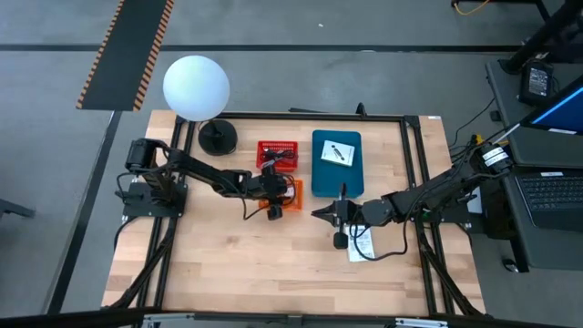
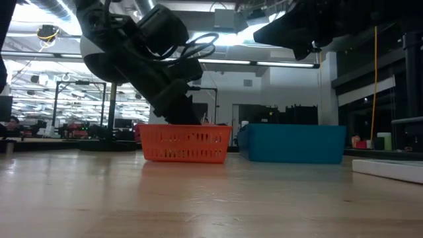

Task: Pick and place items into bin
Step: Put the pink charger adapter into the orange bin, then put the white card reader box into the blue bin

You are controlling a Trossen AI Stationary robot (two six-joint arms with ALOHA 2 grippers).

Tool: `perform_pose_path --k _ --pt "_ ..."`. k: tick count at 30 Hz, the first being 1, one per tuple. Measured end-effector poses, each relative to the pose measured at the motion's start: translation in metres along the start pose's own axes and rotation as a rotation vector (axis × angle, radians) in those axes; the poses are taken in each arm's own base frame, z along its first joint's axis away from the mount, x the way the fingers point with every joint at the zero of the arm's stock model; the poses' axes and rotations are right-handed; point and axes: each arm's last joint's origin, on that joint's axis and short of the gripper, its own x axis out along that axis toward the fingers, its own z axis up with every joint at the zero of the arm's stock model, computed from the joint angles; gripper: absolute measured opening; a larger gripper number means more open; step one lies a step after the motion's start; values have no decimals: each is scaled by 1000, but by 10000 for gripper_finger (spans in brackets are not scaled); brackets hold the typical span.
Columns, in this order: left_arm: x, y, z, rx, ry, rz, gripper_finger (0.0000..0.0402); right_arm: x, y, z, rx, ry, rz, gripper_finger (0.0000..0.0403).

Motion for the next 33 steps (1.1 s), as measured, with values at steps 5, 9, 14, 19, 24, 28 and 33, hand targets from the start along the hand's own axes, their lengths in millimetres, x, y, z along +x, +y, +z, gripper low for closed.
perform_pose_path --k 5,9,14,19,24,28,33 --pt "0 -1 0 2 2 -16 140 0 0 0 -1 1 0 1" --pt "0 -2 0 2 3 -32 142 0 0 0 -1 2 0 3" --pt "0 -2 0 1 3 -27 144 0 0 0 -3 2 0 4" --pt "-3 -1 3 36 -10 -26 145 0 0 0 -21 2 0 5" --pt "-20 1 15 66 -66 -35 145 0 0 0 -25 2 0 5" --pt "-44 1 27 87 -106 -84 145 0 0 0 -29 3 0 5" --pt "-79 -4 38 151 -165 -138 145 0 0 -1 -102 9 0 5"
